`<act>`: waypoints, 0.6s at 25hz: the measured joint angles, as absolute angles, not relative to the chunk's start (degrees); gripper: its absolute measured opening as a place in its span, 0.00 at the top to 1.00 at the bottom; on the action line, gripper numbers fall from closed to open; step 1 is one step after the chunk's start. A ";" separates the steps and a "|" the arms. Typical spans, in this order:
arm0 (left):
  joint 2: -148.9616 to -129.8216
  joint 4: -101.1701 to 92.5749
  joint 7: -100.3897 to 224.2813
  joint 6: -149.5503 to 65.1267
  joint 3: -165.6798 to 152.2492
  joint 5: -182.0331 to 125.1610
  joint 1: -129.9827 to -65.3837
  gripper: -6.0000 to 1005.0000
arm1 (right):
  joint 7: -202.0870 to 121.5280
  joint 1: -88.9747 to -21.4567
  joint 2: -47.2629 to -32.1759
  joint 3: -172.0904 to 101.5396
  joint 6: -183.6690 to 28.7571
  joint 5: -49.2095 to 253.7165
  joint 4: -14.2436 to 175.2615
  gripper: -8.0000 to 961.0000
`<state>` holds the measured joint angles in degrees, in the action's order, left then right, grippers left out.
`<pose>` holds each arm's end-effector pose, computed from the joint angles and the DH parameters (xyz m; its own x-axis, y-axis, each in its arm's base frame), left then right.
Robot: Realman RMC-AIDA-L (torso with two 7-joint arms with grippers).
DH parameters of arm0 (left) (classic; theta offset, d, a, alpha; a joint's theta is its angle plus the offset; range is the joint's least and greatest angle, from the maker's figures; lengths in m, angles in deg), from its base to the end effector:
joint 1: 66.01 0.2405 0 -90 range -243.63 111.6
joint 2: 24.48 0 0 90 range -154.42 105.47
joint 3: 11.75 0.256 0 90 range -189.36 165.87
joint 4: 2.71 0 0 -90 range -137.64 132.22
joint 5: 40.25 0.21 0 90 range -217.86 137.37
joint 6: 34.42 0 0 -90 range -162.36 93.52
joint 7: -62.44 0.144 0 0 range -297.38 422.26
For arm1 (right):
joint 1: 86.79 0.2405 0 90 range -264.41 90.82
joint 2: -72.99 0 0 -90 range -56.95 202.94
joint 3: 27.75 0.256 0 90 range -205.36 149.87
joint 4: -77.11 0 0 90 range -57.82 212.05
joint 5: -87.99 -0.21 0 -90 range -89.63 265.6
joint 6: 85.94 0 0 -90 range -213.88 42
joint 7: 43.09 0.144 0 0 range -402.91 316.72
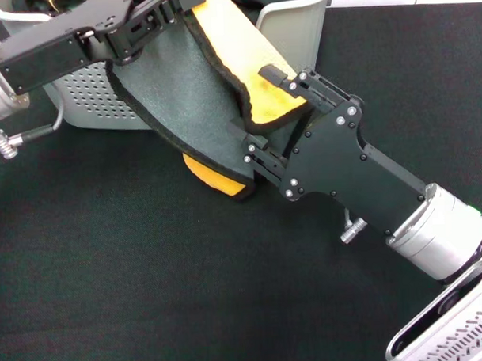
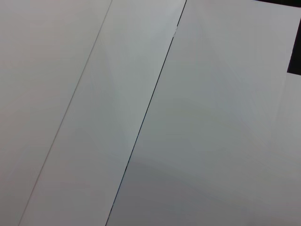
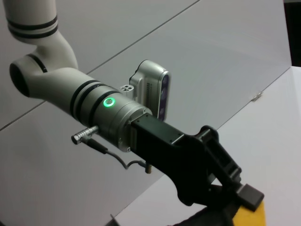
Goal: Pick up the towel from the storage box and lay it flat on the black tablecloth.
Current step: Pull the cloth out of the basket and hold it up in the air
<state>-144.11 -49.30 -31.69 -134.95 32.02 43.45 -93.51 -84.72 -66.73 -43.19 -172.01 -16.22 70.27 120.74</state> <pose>-0.1960 0.3290 0.0630 0.4592 0.2547 0.8510 0.4262 -0.9037 0.0405 0.1518 0.2604 -0.0932 0.5836 0.7905 -0.1859 0.1699 -0.3427 -0.9240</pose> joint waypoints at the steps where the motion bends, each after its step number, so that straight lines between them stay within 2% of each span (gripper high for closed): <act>1: -144.11 -49.21 -31.64 -134.95 32.02 43.44 -93.54 0.98 | -84.78 -66.73 -43.19 -172.05 -16.26 70.26 120.76 0.30; 2: -144.10 -49.20 -31.64 -134.90 32.02 43.43 -93.54 0.98 | -84.82 -66.73 -43.19 -172.12 -16.26 70.26 120.76 0.31; 8: -144.00 -49.14 -31.60 -134.36 31.96 43.42 -93.48 0.98 | -84.92 -67.02 -43.19 -172.41 -15.95 70.23 120.45 0.55; 15: -143.99 -49.11 -31.59 -133.66 31.93 43.42 -93.43 0.98 | -85.29 -67.23 -43.19 -172.10 -15.83 70.23 119.75 0.66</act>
